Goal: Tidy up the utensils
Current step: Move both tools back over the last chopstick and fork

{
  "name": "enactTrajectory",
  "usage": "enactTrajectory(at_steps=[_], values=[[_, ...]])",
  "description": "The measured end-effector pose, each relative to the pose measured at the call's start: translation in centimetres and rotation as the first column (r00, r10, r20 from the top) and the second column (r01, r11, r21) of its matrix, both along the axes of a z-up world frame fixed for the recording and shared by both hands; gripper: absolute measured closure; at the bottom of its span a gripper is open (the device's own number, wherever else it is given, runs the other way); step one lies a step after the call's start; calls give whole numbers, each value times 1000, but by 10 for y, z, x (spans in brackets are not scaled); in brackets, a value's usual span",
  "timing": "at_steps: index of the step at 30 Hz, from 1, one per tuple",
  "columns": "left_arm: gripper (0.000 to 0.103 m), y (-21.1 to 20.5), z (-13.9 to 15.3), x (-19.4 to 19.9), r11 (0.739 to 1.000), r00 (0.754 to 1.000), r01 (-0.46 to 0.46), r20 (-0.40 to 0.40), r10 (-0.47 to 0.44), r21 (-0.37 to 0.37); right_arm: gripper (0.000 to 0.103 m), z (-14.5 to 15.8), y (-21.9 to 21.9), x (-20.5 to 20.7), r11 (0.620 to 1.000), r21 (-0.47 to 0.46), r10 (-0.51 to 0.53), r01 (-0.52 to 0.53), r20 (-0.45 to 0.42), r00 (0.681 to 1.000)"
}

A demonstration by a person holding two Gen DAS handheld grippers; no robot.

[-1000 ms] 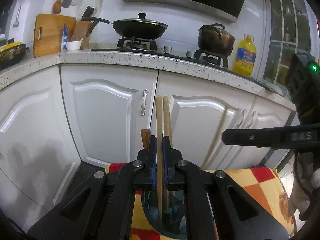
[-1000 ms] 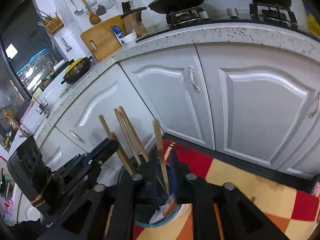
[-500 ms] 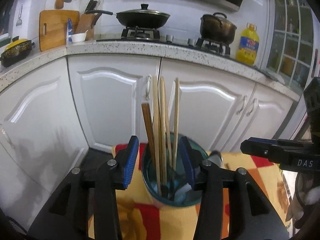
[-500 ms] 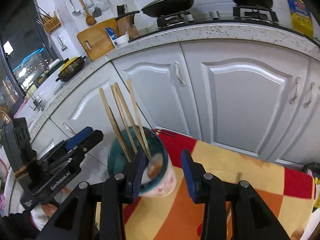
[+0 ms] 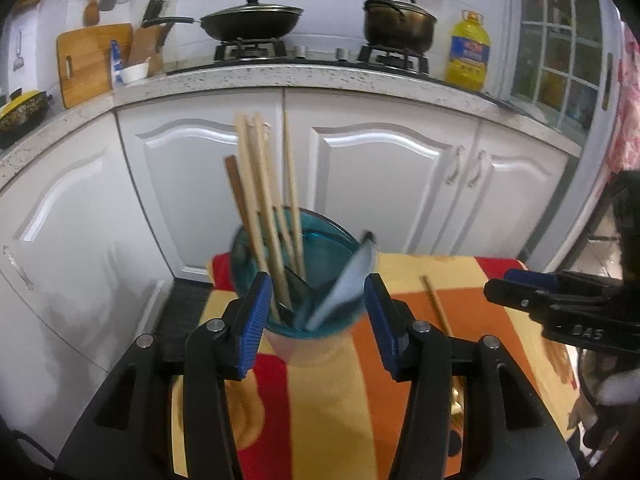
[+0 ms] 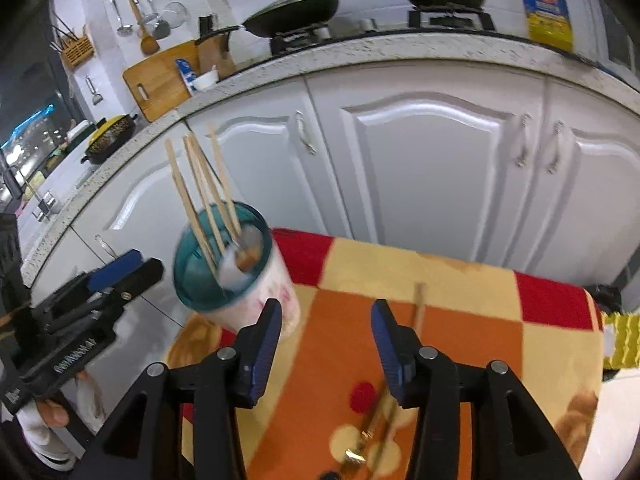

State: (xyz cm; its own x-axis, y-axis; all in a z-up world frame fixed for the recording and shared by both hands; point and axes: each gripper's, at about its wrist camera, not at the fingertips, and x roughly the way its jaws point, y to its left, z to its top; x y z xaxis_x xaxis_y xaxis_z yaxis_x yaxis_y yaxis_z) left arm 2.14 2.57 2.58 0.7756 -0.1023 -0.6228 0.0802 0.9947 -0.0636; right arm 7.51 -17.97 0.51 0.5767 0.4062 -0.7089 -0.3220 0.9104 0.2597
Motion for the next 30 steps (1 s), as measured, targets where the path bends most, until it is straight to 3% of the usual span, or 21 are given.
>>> enactTrajectory(at_steps=[6, 8, 14, 17, 21, 26, 30], values=[[55, -13, -16, -13, 998, 997, 51, -50, -53, -32, 59, -46, -39, -10, 998, -47, -57, 53, -105, 993], [55, -16, -23, -17, 997, 996, 57, -61, -60, -44, 70, -68, -48, -7, 997, -47, -69, 63, -159, 985], [55, -33, -42, -20, 995, 988, 99, -117, -102, -32, 76, -111, -38, 12, 997, -61, -61, 47, -251, 966], [55, -43, -51, -18, 991, 979, 132, -154, -135, -32, 83, -128, -28, 26, 992, -120, -72, 41, -272, 960], [55, -56, -62, -15, 983, 965, 180, -189, -182, -32, 96, -131, -33, 30, 992, -119, -78, 47, -272, 959], [55, -75, -83, -2, 968, 934, 240, -254, -251, -74, 97, -133, -71, 10, 994, -46, -113, 104, -336, 935], [55, -93, -104, 15, 953, 896, 280, -325, -302, -114, 97, -138, -97, -27, 993, 9, -106, 119, -390, 915]])
